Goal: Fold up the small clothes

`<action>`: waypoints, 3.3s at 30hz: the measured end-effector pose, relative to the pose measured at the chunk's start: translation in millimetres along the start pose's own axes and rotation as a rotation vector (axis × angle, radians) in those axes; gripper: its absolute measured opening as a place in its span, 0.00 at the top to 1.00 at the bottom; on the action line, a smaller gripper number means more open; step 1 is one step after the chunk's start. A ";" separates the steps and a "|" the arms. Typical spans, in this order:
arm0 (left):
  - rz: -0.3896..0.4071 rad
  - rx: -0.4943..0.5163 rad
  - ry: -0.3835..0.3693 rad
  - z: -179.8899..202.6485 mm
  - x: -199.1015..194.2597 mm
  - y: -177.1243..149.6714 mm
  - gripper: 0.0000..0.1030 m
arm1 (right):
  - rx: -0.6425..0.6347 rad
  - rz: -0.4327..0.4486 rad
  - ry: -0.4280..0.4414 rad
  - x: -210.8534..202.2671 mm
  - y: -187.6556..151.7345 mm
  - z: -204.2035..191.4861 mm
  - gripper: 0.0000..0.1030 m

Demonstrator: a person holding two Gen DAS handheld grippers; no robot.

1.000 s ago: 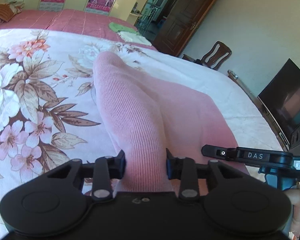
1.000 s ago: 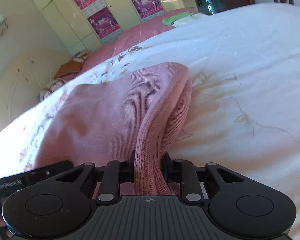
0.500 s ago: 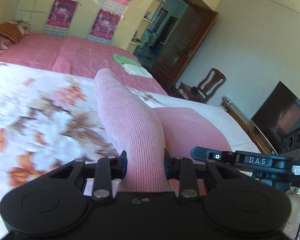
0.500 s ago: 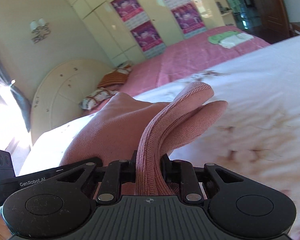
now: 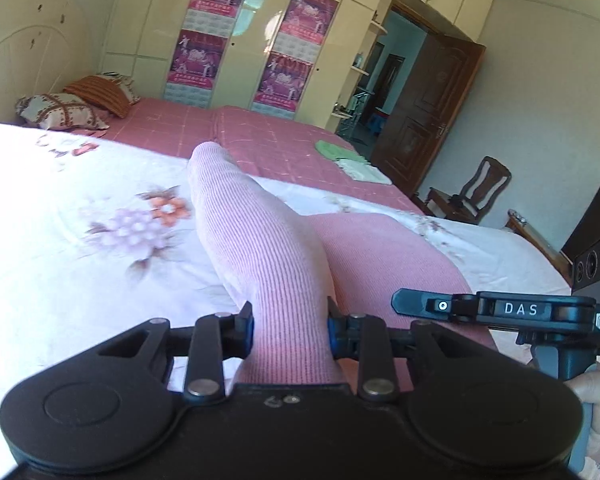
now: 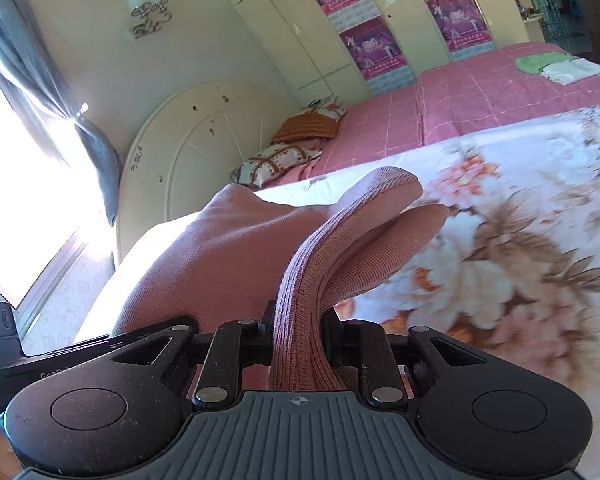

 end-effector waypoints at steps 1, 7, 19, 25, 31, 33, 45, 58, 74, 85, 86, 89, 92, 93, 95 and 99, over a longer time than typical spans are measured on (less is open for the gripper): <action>-0.007 0.003 0.010 -10.4 2.5 -2.9 0.72 | 0.001 -0.011 -0.009 9.6 -2.4 -1.2 0.81; -0.087 -0.040 0.056 -56.2 30.8 -33.5 0.60 | 0.095 -0.093 -0.065 48.4 -24.3 28.0 0.80; -0.057 -0.062 0.124 -57.1 -13.3 -59.8 0.35 | 0.101 -0.045 -0.144 -4.1 -31.9 21.8 0.67; -0.104 -0.071 0.139 -50.0 -15.5 -86.2 0.37 | 0.044 -0.093 -0.122 -26.6 -71.7 1.9 0.67; -0.127 -0.102 0.126 -46.8 -7.3 -101.5 0.38 | -0.021 -0.171 -0.314 0.0 -105.4 15.0 0.73; -0.132 -0.099 0.117 -44.4 -9.8 -102.8 0.38 | 0.059 -0.154 -0.273 -3.5 -105.6 25.6 0.73; -0.166 -0.075 0.172 -32.2 -11.4 -104.5 0.32 | 0.121 -0.139 -0.386 -1.8 -108.5 -0.4 0.73; -0.283 -0.076 0.283 -12.5 -31.2 -93.4 0.00 | 0.151 -0.041 -0.350 -48.6 -128.8 -49.5 0.73; -0.148 -0.075 0.331 39.4 -106.1 -111.3 0.03 | 0.066 -0.045 -0.259 -108.6 -159.6 -96.2 0.72; -0.020 -0.271 0.368 67.9 -177.7 -149.0 0.06 | -0.043 -0.025 -0.275 -167.0 -206.5 -124.0 0.20; -0.028 -0.258 0.398 74.4 -182.5 -152.5 0.06 | -0.055 -0.012 -0.298 -174.2 -212.0 -128.8 0.13; -0.013 -0.227 0.452 97.6 -205.5 -169.8 0.06 | -0.140 0.044 -0.350 -199.5 -229.9 -150.5 0.01; -0.013 -0.196 0.490 122.9 -227.1 -185.0 0.06 | -0.201 0.082 -0.398 -224.2 -248.5 -172.5 0.00; -0.024 -0.181 0.508 131.4 -233.7 -189.2 0.05 | -0.211 0.093 -0.412 -232.6 -254.7 -177.9 0.00; -0.036 -0.152 0.519 147.8 -249.2 -198.2 0.04 | -0.227 0.129 -0.430 -251.8 -267.8 -189.5 0.00; 0.002 -0.135 0.490 174.2 -285.8 -218.1 0.01 | -0.252 0.200 -0.435 -289.0 -289.6 -212.4 0.00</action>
Point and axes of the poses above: each gripper's, at about its wrist camera, not at the fingertips, and x roughly the way its jaws point, z to its right, y to its top, the point moved 1 cm from there along x, roughly the way its jaws point, and after that the axes turned 14 degrees about -z, right-handed, at the moved point
